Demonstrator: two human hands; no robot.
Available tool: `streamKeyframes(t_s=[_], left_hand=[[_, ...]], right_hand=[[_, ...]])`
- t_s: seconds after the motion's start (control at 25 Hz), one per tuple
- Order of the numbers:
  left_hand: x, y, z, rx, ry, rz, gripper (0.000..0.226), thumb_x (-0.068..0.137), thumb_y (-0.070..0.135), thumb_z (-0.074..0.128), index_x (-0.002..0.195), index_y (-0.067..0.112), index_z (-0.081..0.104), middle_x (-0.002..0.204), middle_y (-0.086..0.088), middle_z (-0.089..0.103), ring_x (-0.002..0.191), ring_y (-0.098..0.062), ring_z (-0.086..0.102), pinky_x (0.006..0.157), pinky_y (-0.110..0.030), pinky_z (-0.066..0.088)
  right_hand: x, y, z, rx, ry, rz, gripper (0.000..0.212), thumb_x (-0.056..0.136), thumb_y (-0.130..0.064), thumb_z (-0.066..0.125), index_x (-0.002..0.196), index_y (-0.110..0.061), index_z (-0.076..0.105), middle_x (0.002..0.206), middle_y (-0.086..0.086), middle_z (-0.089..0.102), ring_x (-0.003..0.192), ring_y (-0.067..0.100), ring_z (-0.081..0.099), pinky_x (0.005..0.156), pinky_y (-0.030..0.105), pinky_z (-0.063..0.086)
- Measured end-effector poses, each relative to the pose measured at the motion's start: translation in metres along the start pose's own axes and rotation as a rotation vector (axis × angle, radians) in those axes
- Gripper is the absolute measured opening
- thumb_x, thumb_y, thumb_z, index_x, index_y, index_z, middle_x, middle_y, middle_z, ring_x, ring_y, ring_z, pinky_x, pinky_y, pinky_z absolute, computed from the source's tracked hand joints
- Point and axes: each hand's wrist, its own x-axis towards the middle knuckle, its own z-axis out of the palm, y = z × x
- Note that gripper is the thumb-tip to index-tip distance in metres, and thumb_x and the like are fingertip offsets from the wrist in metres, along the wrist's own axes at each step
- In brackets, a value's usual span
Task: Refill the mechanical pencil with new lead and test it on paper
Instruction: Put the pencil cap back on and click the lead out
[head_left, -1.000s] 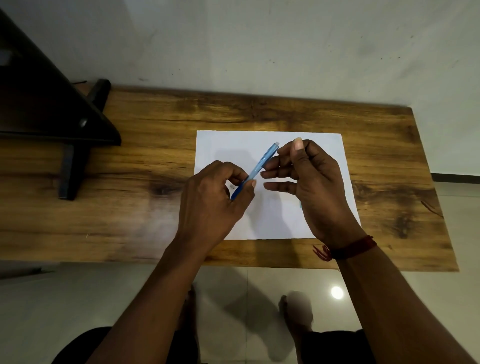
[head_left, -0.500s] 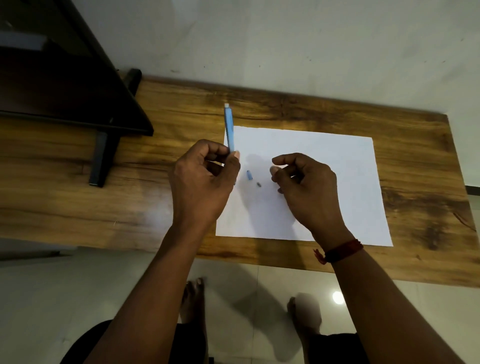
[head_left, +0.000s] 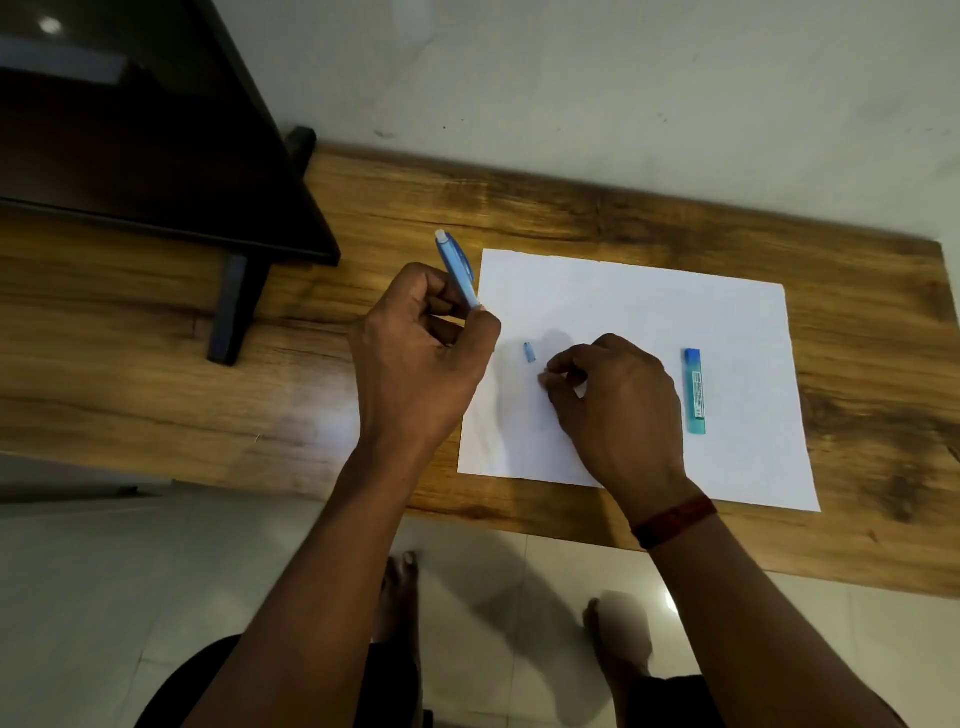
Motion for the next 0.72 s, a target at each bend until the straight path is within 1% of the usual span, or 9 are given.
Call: streamKeyframes(t_s=[0.16, 0.2, 0.28, 0.36, 0.4, 0.44, 0.52, 0.6, 0.72], left_hand=[[-0.003, 0.003, 0.003, 0.076, -0.068, 0.049, 0.022, 0.079, 0.028, 0.068, 0.096, 0.018, 0.061, 0.087, 0.011, 0.066, 0.07, -0.006, 0.067, 0.06, -0.028, 0.058], [-0.003, 0.004, 0.004, 0.096, -0.087, 0.066, 0.022, 0.079, 0.03, 0.068, 0.096, 0.018, 0.061, 0.086, 0.013, 0.065, 0.069, -0.006, 0.066, 0.06, -0.026, 0.058], [-0.004, 0.007, 0.006, 0.13, -0.136, 0.093, 0.02, 0.079, 0.032, 0.067, 0.094, 0.02, 0.06, 0.084, 0.016, 0.063, 0.067, -0.005, 0.065, 0.058, -0.025, 0.057], [-0.005, 0.009, 0.008, 0.157, -0.197, 0.108, 0.02, 0.079, 0.033, 0.066, 0.095, 0.021, 0.062, 0.083, 0.016, 0.064, 0.065, -0.005, 0.064, 0.057, -0.023, 0.055], [-0.006, 0.01, 0.009, 0.176, -0.226, 0.119, 0.021, 0.08, 0.033, 0.065, 0.096, 0.022, 0.064, 0.082, 0.015, 0.065, 0.064, -0.005, 0.063, 0.057, -0.022, 0.053], [-0.007, 0.011, 0.01, 0.198, -0.251, 0.132, 0.022, 0.08, 0.033, 0.065, 0.098, 0.022, 0.066, 0.082, 0.013, 0.066, 0.063, -0.005, 0.062, 0.056, -0.021, 0.051], [-0.008, 0.011, 0.012, 0.235, -0.292, 0.162, 0.021, 0.081, 0.031, 0.065, 0.1, 0.022, 0.068, 0.082, 0.011, 0.068, 0.06, -0.006, 0.06, 0.055, -0.019, 0.047], [-0.009, 0.012, 0.014, 0.255, -0.331, 0.181, 0.019, 0.081, 0.027, 0.067, 0.1, 0.023, 0.069, 0.081, 0.01, 0.069, 0.06, -0.008, 0.06, 0.055, -0.023, 0.049], [-0.011, 0.013, 0.019, 0.287, -0.381, 0.195, 0.017, 0.082, 0.024, 0.069, 0.099, 0.024, 0.069, 0.081, 0.011, 0.068, 0.061, -0.011, 0.06, 0.057, -0.025, 0.05]], right_hand=[[-0.002, 0.0, 0.002, -0.035, 0.005, -0.031, 0.02, 0.09, -0.029, 0.063, 0.098, -0.014, 0.072, 0.09, 0.006, 0.07, 0.08, 0.019, 0.062, 0.075, 0.023, 0.044], [-0.002, -0.001, 0.002, -0.033, -0.003, -0.038, 0.019, 0.09, -0.028, 0.062, 0.097, -0.013, 0.072, 0.09, 0.006, 0.07, 0.079, 0.018, 0.061, 0.074, 0.022, 0.044], [0.0, -0.002, 0.0, 0.04, -0.007, -0.005, 0.015, 0.088, -0.026, 0.064, 0.092, -0.014, 0.072, 0.086, 0.001, 0.07, 0.072, 0.011, 0.059, 0.068, 0.013, 0.04], [0.007, -0.001, -0.007, 0.257, 0.042, 0.133, 0.01, 0.085, -0.026, 0.068, 0.083, -0.017, 0.071, 0.079, -0.007, 0.069, 0.063, 0.005, 0.059, 0.064, 0.005, 0.038], [0.011, 0.002, -0.013, 0.429, 0.075, 0.237, 0.009, 0.084, -0.025, 0.069, 0.079, -0.017, 0.07, 0.078, -0.008, 0.071, 0.062, 0.005, 0.063, 0.063, 0.008, 0.044], [0.014, 0.004, -0.02, 0.634, 0.094, 0.345, 0.008, 0.084, -0.021, 0.069, 0.078, -0.016, 0.071, 0.077, -0.005, 0.074, 0.063, 0.007, 0.068, 0.06, 0.014, 0.05], [0.018, 0.011, -0.034, 0.988, 0.121, 0.47, 0.004, 0.083, -0.012, 0.068, 0.081, -0.013, 0.072, 0.078, 0.003, 0.076, 0.067, 0.014, 0.072, 0.056, 0.021, 0.054], [0.018, 0.02, -0.047, 1.163, 0.147, 0.493, 0.004, 0.081, -0.007, 0.07, 0.085, -0.008, 0.071, 0.08, 0.007, 0.076, 0.069, 0.018, 0.072, 0.057, 0.022, 0.054], [0.017, 0.029, -0.055, 1.258, 0.109, 0.453, 0.01, 0.081, -0.008, 0.073, 0.091, -0.012, 0.073, 0.086, 0.006, 0.076, 0.075, 0.02, 0.072, 0.063, 0.024, 0.055]])
